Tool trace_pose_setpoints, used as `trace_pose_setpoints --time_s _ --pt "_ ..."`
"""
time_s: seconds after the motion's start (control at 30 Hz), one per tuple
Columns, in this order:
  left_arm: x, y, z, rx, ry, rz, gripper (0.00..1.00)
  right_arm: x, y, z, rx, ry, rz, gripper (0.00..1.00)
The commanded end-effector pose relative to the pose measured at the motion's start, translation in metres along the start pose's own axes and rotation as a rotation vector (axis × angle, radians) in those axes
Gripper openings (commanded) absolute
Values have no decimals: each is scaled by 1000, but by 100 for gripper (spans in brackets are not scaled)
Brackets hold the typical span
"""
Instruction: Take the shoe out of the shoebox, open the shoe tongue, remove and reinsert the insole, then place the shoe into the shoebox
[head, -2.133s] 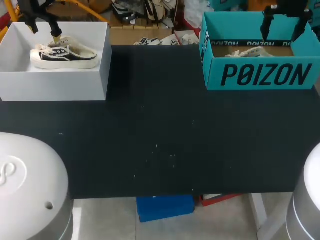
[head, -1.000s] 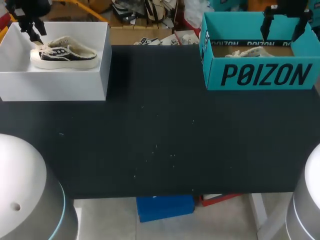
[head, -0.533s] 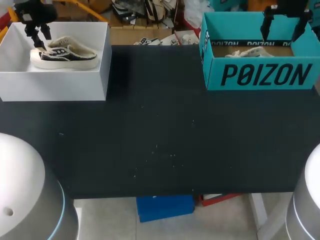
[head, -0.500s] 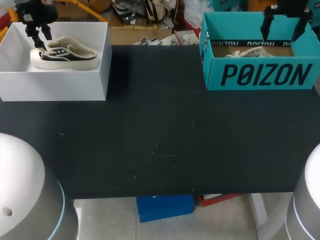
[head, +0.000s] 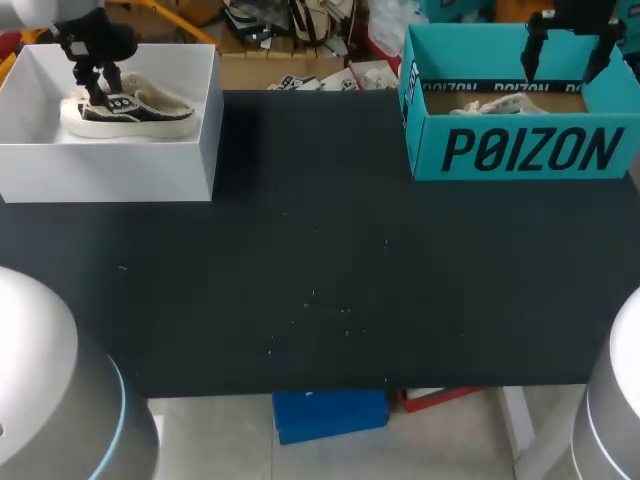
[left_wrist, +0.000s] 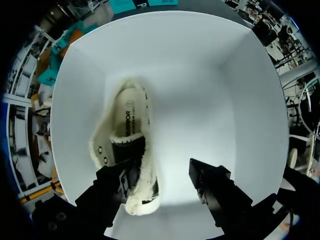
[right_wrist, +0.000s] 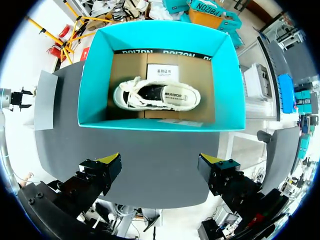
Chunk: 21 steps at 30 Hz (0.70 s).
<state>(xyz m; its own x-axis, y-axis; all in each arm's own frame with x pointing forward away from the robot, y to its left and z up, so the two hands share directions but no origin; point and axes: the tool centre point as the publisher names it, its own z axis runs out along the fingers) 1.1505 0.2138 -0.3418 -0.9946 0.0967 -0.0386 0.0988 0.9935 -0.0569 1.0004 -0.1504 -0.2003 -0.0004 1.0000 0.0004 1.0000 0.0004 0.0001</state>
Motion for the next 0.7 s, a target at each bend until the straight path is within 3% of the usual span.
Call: trace_pose_setpoints --time_s 0.03,0.43,0.7 --pt "-5 -4 14 -9 6 -2 62 0 0 0 0 0 0 100" --pt "-10 -3 49 -23 10 -56 55 0 0 0 0 0 0 100" --pt "-16 -6 57 -29 4 -76 46 0 0 0 0 0 0 100"
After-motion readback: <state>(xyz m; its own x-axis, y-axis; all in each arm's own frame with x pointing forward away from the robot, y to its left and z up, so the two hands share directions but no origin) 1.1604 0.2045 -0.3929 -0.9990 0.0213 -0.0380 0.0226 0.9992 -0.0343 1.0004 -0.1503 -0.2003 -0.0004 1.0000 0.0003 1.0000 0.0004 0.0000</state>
